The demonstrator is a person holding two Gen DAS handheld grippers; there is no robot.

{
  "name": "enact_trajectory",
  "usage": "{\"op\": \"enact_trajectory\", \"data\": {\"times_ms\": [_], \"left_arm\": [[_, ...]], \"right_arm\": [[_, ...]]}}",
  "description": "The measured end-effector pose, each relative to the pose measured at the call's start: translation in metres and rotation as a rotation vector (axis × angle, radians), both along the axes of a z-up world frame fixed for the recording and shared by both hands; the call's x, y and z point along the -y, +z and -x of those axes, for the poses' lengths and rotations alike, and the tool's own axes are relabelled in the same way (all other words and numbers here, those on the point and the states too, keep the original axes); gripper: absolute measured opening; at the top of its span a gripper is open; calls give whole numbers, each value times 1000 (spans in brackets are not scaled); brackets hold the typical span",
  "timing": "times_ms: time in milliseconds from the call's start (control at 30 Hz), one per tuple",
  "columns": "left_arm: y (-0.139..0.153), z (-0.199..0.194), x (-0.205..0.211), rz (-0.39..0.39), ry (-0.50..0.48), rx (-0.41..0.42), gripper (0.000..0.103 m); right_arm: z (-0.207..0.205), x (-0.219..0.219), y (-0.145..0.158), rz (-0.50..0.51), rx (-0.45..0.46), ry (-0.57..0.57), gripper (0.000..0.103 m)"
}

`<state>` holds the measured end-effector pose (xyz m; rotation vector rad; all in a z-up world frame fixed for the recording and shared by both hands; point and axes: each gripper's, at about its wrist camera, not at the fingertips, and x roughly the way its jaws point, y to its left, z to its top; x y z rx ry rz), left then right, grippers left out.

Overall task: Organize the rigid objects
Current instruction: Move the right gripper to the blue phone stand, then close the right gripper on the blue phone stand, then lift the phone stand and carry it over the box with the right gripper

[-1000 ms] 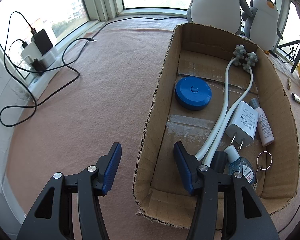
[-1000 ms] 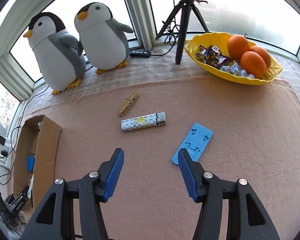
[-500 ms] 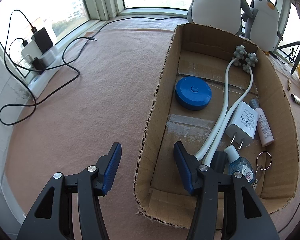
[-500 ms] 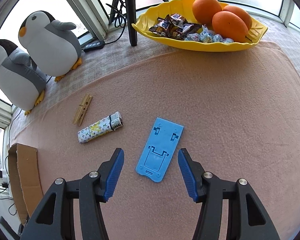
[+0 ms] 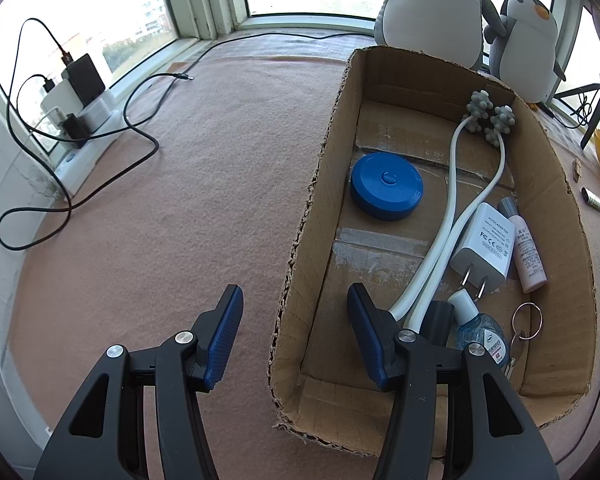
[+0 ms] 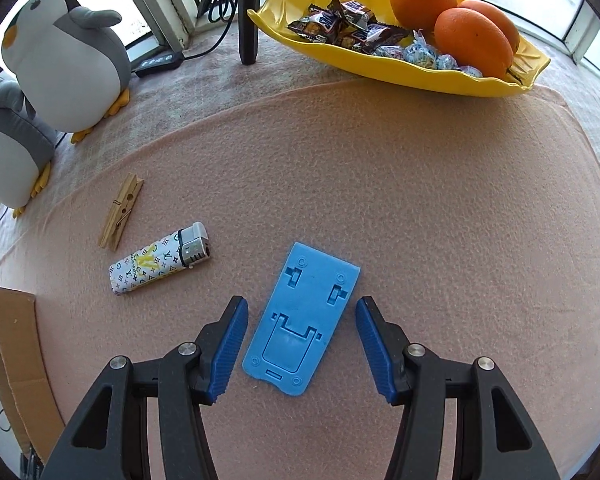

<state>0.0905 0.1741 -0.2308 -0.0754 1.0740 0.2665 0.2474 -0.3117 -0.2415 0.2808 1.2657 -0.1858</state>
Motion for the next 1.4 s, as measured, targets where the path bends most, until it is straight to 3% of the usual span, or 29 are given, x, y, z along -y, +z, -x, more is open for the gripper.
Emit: {"op": "enact_trajectory", "data": {"times_ms": [267, 433, 633, 967, 1400], "left_arm": [[-1, 1, -1, 2, 0, 1, 54], [-1, 1, -1, 2, 0, 1, 54], [-1, 1, -1, 3, 1, 1, 54], [-1, 1, -1, 3, 1, 1, 54], [-2, 1, -2, 4, 1, 1, 54]], "right_arm": [[-12, -23, -1, 79, -20, 107, 52], [-14, -34, 1, 82, -14, 155, 37], [-12, -44, 2, 82, -11, 208, 34], [30, -64, 6, 48, 38, 270, 33], [48, -129, 54, 26, 163, 449, 33]]}}
